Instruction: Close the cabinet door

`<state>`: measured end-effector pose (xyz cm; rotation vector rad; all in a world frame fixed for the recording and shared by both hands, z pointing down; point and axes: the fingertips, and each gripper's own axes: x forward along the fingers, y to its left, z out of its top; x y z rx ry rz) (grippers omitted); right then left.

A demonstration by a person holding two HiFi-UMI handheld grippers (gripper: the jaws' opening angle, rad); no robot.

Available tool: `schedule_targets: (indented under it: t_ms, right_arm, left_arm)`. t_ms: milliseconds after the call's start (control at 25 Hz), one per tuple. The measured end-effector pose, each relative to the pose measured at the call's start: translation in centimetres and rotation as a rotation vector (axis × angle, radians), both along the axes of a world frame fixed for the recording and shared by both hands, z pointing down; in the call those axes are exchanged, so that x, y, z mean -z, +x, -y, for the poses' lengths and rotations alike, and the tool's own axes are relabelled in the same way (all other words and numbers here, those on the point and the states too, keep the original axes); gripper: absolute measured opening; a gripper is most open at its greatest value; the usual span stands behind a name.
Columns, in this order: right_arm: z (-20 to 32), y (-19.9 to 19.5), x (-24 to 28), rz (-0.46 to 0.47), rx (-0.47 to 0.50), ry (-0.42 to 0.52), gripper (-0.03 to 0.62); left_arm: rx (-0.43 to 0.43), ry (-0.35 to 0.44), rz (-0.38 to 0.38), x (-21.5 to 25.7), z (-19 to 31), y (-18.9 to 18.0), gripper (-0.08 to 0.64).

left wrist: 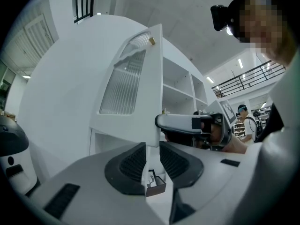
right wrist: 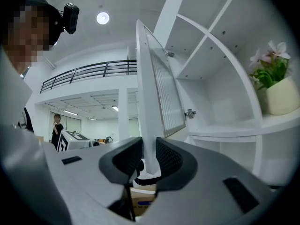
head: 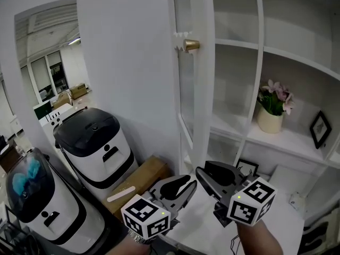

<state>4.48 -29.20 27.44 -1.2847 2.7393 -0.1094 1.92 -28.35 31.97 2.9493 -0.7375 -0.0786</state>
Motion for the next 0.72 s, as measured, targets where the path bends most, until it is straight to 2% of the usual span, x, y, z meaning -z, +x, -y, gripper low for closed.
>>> schedule_targets:
  t_ms: [400, 720]
  right_arm:
    - [0.5, 2.4, 0.0, -0.014, -0.075, 0.003, 0.080]
    - [1.4, 5.5, 0.0, -0.012, -0.168, -0.007, 0.074]
  left_arm:
    - [-0.024, -0.019, -0.027, -0.2, 0.8, 0.5, 0.015]
    - [-0.091, -0.036, -0.024, -0.7, 1.0, 2.1, 0.006]
